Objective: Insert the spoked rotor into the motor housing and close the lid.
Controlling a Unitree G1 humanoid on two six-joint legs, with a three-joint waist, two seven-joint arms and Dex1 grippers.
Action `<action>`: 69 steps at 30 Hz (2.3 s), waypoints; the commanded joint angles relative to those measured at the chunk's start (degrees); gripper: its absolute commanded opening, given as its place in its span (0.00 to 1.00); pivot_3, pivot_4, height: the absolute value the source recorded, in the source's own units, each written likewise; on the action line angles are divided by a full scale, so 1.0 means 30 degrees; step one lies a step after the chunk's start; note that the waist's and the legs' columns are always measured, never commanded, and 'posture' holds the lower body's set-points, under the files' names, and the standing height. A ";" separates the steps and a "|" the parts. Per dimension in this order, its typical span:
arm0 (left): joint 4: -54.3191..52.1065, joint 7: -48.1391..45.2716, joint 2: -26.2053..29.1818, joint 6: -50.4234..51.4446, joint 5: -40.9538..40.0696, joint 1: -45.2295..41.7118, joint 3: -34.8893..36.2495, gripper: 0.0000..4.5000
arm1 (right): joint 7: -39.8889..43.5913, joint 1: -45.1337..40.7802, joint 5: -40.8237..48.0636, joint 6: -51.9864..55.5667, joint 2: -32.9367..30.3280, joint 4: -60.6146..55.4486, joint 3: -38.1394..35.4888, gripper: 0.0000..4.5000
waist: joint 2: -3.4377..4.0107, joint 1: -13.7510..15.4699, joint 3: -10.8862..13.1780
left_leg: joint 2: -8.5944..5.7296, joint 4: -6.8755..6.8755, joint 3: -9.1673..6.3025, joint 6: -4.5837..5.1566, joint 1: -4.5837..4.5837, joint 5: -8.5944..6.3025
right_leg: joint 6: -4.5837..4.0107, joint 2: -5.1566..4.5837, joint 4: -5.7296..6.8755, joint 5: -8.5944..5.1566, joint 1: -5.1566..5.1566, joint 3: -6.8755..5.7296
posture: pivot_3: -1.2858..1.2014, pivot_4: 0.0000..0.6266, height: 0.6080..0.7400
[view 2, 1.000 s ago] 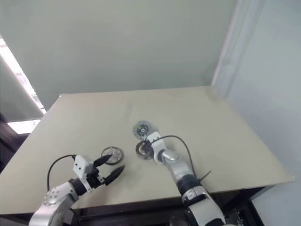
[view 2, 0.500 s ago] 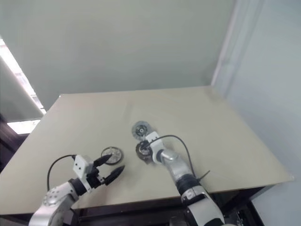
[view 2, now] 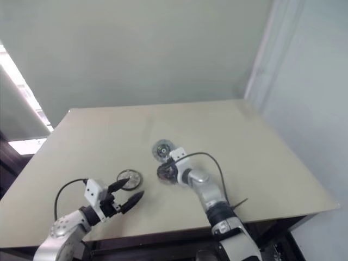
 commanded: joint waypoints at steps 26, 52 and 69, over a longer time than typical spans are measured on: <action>-0.0739 0.0028 -0.0153 -0.0218 -0.0057 0.0047 0.0059 1.00 | -0.1623 -0.0888 -0.1848 -0.0390 0.0265 0.0898 0.1212 0.01 | 0.0000 -0.0003 0.0000 | 0.0000 -0.0002 -0.0003 0.0000 -0.0001 0.0000 | 0.0000 -0.0001 -0.0001 0.0000 0.0000 -0.0002 | 0.52 0.00 1.00; -0.0672 -0.0033 -0.0231 -0.0271 -0.0072 0.0103 0.0078 1.00 | -0.1341 -0.1456 -0.2527 0.0710 0.0085 -0.0356 0.2059 0.01 | 0.0002 -0.0005 0.0001 | 0.0000 -0.0003 -0.0011 0.0000 -0.0001 0.0000 | -0.0001 0.0000 -0.0002 0.0000 -0.0001 -0.0008 | 0.52 0.00 1.00; -0.0720 0.0075 -0.0297 -0.0389 -0.0030 0.0214 0.0180 1.00 | -0.2315 -0.2214 -0.3450 0.0526 -0.0009 0.1875 0.2220 0.01 | 0.0001 -0.0003 0.0001 | -0.0001 -0.0002 -0.0014 -0.0001 -0.0003 0.0000 | 0.0000 0.0000 -0.0002 0.0000 -0.0001 -0.0010 | 0.52 0.00 1.00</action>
